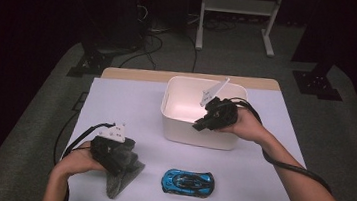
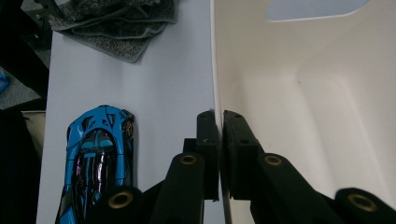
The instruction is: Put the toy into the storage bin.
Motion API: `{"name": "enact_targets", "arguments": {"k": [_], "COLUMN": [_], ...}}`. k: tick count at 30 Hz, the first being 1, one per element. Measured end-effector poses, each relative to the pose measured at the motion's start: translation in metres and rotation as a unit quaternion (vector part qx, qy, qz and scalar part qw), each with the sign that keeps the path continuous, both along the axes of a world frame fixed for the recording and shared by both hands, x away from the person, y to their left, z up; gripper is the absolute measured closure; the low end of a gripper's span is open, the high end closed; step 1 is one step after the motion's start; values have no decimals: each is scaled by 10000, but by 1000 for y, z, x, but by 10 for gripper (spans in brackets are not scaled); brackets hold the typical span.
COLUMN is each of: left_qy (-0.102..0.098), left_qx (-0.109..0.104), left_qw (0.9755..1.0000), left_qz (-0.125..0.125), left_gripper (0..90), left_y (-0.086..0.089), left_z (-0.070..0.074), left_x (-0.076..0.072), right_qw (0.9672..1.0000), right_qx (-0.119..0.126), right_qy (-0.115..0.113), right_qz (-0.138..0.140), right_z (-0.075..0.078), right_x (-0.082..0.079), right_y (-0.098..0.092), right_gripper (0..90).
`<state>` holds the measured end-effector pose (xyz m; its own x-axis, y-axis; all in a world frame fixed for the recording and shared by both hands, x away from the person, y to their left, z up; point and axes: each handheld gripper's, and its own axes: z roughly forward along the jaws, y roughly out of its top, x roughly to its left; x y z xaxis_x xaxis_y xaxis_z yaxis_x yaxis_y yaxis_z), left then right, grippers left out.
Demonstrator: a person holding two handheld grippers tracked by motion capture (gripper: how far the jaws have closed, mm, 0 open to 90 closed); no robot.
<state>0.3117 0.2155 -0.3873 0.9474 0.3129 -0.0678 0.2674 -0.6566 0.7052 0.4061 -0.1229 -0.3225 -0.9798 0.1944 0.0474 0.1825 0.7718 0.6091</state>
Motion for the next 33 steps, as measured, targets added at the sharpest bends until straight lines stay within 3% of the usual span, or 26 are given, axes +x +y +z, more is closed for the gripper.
{"name": "enact_targets", "arguments": {"k": [33], "left_qy": [6], "left_qx": [-6], "left_qw": [10000], "left_qz": [-44], "left_gripper": [89], "left_y": [0], "left_z": [1], "left_x": [-1], "right_qw": [9998], "right_qx": [74], "right_qy": [111], "right_qz": [151], "right_z": [0], "right_x": [-15], "right_y": [4], "right_gripper": [842]}}
